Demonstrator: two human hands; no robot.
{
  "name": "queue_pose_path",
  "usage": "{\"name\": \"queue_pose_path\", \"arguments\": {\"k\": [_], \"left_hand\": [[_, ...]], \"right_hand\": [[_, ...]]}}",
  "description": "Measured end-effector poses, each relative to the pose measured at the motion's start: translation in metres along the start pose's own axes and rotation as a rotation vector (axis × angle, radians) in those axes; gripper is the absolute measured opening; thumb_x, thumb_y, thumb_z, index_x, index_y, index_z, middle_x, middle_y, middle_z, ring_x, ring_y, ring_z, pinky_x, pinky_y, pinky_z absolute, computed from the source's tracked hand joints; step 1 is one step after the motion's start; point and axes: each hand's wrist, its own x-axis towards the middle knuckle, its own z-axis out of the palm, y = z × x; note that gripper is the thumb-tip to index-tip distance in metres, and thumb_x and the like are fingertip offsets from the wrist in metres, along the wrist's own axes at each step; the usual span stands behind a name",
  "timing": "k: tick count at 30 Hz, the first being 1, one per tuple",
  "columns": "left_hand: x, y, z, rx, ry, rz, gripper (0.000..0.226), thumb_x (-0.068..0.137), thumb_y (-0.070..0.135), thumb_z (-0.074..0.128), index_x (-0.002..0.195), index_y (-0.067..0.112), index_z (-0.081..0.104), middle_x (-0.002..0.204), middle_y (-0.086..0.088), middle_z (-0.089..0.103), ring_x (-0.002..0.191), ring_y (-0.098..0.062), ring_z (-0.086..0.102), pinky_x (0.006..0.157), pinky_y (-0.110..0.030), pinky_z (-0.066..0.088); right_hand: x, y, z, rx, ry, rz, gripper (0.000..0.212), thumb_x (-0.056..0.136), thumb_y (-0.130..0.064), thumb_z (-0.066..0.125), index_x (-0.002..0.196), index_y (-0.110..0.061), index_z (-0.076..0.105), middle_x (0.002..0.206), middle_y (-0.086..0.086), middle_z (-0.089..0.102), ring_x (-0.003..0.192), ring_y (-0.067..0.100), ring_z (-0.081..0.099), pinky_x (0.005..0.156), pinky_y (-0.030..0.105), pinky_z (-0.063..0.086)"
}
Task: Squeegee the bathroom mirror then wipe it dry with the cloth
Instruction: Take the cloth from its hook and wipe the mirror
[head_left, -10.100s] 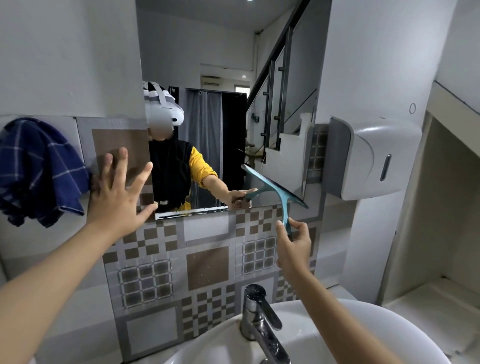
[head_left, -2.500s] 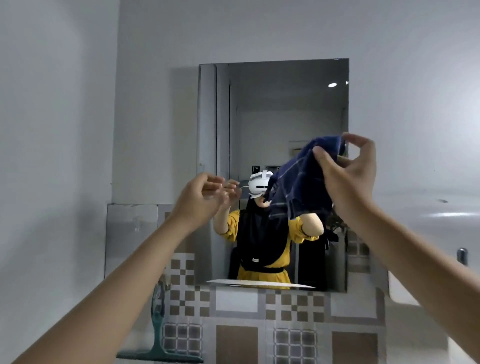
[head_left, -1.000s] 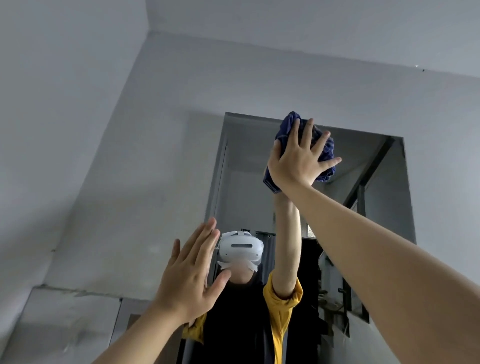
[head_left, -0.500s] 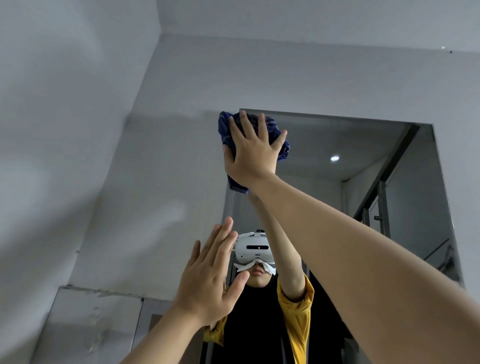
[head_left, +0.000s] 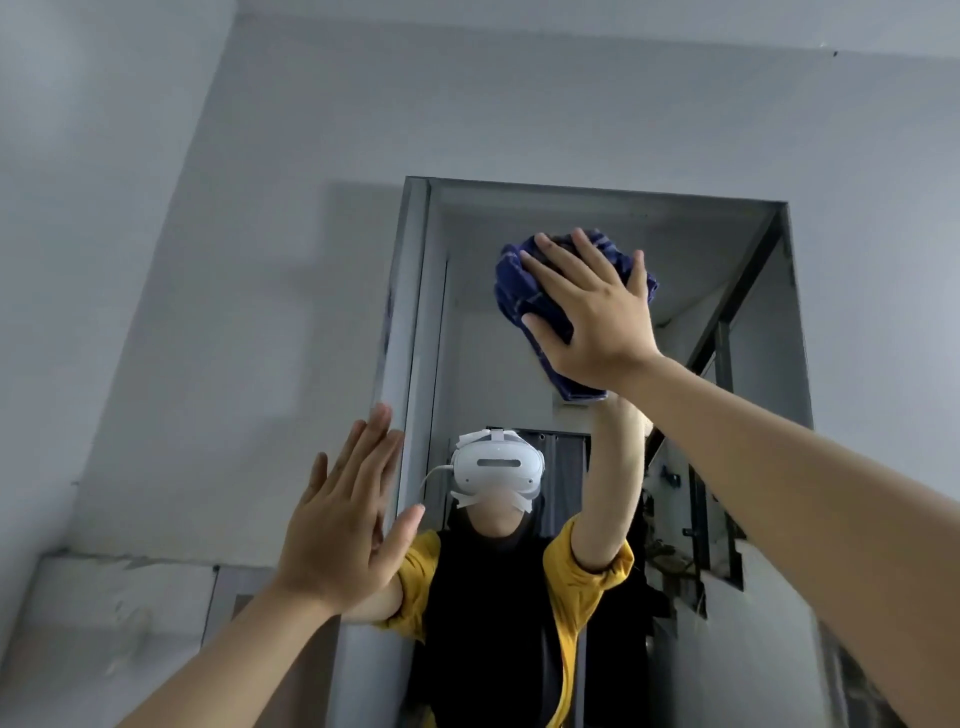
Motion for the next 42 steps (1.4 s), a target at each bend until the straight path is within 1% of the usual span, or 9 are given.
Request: {"name": "queue_pose_path", "arguments": {"k": [4,8,16,21,23,27,33,38,42], "left_hand": [[0.0,0.002,0.0,0.013,0.02,0.015,0.07,0.09,0.05,0.034,0.147,0.012,0.02,0.159,-0.007,0.016,0.146,-0.023,0.016,0.109,-0.057,0.031],[0.0,0.0,0.001,0.056,0.022,0.005,0.071,0.089,0.05,0.033,0.145,0.008,0.024,0.158,-0.008,0.017,0.145,-0.023,0.018,0.107,-0.057,0.033],[-0.002,0.007,-0.003,0.209,-0.025,-0.032,0.072,0.091,0.057,0.015,0.147,0.012,0.017,0.159,-0.008,0.015,0.146,-0.024,0.014,0.111,-0.059,0.021],[-0.003,0.013,-0.006,0.319,-0.065,-0.059,0.072,0.09,0.053,0.017,0.148,0.011,0.017,0.159,-0.007,0.012,0.146,-0.023,0.01,0.115,-0.042,-0.001],[-0.002,0.012,-0.008,0.335,-0.072,-0.049,0.072,0.089,0.051,0.021,0.147,0.009,0.018,0.159,-0.008,0.011,0.146,-0.023,0.009,0.115,-0.041,-0.003],[0.001,0.009,-0.011,0.319,-0.115,-0.034,0.073,0.09,0.054,0.018,0.148,0.011,0.013,0.16,-0.006,0.005,0.147,-0.02,0.003,0.114,-0.048,0.006],[-0.018,-0.004,-0.017,0.165,-0.157,-0.013,0.07,0.092,0.056,0.011,0.149,0.016,0.009,0.16,-0.002,0.005,0.147,-0.017,0.001,0.116,-0.053,0.01],[-0.042,-0.025,-0.018,0.104,-0.201,0.085,0.072,0.092,0.048,0.034,0.15,0.02,0.002,0.16,0.001,-0.004,0.147,-0.013,-0.006,0.114,-0.046,0.0],[-0.049,-0.03,-0.012,0.054,-0.212,0.099,0.07,0.093,0.048,0.03,0.15,0.017,0.004,0.16,-0.001,0.0,0.147,-0.014,-0.002,0.114,-0.046,0.006]], "right_hand": [[-0.029,0.046,-0.011,-0.032,0.04,0.182,0.058,0.089,-0.05,0.045,0.144,-0.034,0.038,0.155,-0.008,0.033,0.146,0.025,0.02,0.107,0.071,0.01],[-0.064,0.082,-0.023,-0.025,0.102,0.373,0.058,0.09,-0.049,0.045,0.145,-0.034,0.035,0.156,-0.006,0.032,0.147,0.025,0.019,0.108,0.069,0.007],[-0.106,0.074,-0.024,-0.062,0.129,0.691,0.057,0.093,-0.045,0.042,0.148,-0.032,0.029,0.158,-0.003,0.027,0.148,0.028,0.014,0.107,0.071,0.006],[-0.107,0.033,-0.016,-0.034,0.13,0.856,0.059,0.094,-0.043,0.04,0.15,-0.031,0.024,0.16,-0.002,0.022,0.148,0.031,0.01,0.106,0.072,0.003],[-0.103,0.016,-0.013,-0.022,0.111,0.865,0.06,0.094,-0.043,0.04,0.15,-0.031,0.023,0.16,-0.002,0.02,0.148,0.031,0.008,0.106,0.072,0.001],[-0.09,-0.025,-0.004,0.007,0.106,0.811,0.059,0.094,-0.042,0.042,0.149,-0.028,0.028,0.16,-0.002,0.021,0.148,0.031,0.008,0.105,0.073,0.001],[-0.047,-0.093,0.019,0.039,0.079,0.727,0.059,0.093,-0.042,0.041,0.148,-0.03,0.029,0.159,-0.003,0.023,0.148,0.03,0.008,0.105,0.074,0.002],[-0.022,-0.142,0.036,0.065,0.068,0.574,0.059,0.091,-0.039,0.045,0.147,-0.028,0.033,0.158,0.001,0.027,0.147,0.035,0.011,0.104,0.075,0.003],[-0.014,-0.171,0.044,0.054,0.025,0.432,0.059,0.09,-0.038,0.045,0.146,-0.027,0.034,0.157,0.002,0.029,0.146,0.037,0.014,0.103,0.076,0.004]]}}
